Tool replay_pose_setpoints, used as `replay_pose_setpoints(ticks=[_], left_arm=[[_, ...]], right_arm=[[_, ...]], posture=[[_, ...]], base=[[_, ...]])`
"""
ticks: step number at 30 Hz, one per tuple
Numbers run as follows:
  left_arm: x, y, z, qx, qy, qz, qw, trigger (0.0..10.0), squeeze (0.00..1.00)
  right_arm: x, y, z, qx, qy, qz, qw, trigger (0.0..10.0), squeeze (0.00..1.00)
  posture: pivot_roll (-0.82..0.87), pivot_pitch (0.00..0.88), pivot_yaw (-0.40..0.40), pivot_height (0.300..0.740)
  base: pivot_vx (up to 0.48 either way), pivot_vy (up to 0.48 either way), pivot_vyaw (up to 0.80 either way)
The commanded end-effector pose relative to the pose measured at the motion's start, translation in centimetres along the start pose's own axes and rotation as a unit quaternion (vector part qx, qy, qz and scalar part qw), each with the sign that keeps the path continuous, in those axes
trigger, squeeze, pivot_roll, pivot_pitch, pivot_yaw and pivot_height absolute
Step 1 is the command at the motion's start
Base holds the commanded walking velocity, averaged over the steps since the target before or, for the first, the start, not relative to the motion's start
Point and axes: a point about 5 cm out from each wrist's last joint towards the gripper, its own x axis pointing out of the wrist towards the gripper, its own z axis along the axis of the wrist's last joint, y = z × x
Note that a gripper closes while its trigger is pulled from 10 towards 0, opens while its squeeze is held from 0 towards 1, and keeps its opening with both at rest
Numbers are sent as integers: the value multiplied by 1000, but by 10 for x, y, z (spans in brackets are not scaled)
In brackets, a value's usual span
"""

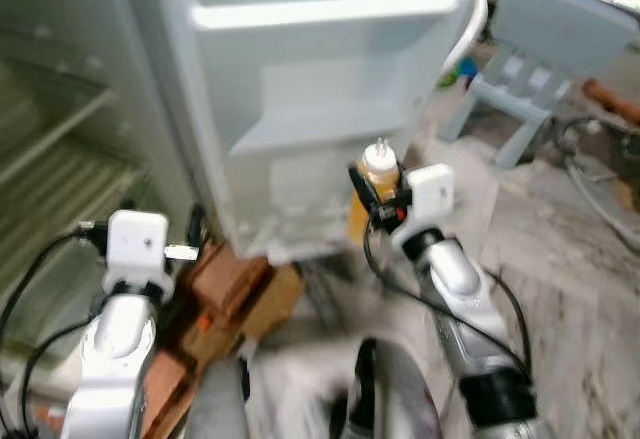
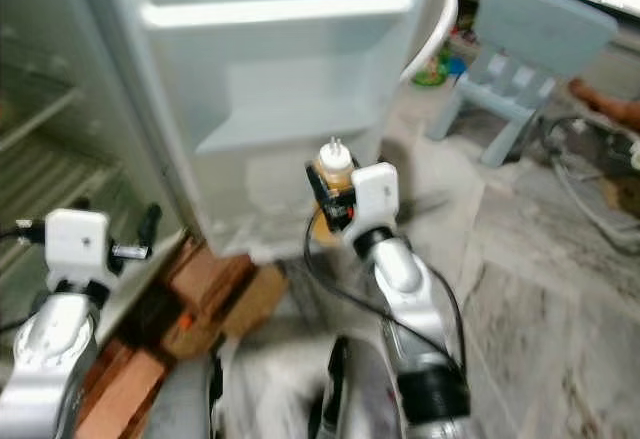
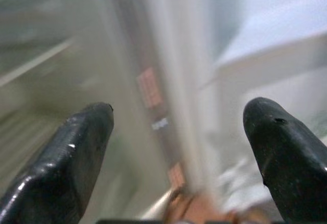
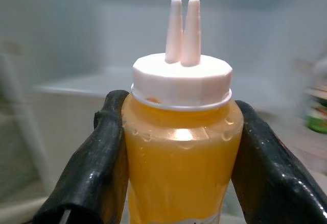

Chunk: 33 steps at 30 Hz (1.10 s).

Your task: Restocking fridge

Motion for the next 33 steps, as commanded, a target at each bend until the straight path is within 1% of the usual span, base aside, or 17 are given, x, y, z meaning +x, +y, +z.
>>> replay_pose_setpoints(ticks=[1, 10, 12, 14, 16, 25, 33], left_arm=[[-4, 0, -5, 7, 12, -2, 1000, 10000, 0], [-4, -2, -5, 8, 14, 2, 1000, 10000, 0], [-3, -2, -6, 8, 15, 2, 1000, 10000, 0], [-2, -2, -6, 10, 15, 5, 1000, 10000, 0], [-2, -1, -6, 11, 15, 6, 1000, 10000, 0], [-2, -1, -5, 12, 15, 5, 1000, 10000, 0], [-6, -2, -3, 12, 16, 1, 1000, 10000, 0]], right_arm=[[0, -4, 3, -2, -4, -5, 1000, 10000, 0], [-1, -4, 2, -1, -3, 0, 1000, 10000, 0], [-2, -1, 2, 4, 0, 15, 1000, 10000, 0], [-3, 7, 2, 9, 1, 49, 999, 10000, 0], [-3, 9, 3, 9, -2, 58, 998, 10000, 0], [0, 3, 5, 0, -6, 40, 999, 10000, 0], [2, -14, 7, -21, -9, -16, 1000, 10000, 0]], posture=[[167, 77, -60, 610], [164, 75, -60, 610], [163, 74, -60, 610], [164, 74, -61, 610], [164, 73, -61, 610], [165, 79, -61, 610], [171, 107, -54, 610]], base=[[259, 0, 0], [0, 0, 0], [0, 0, 0], [0, 0, 0], [0, 0, 0], [0, 0, 781], [0, 0, 0]])
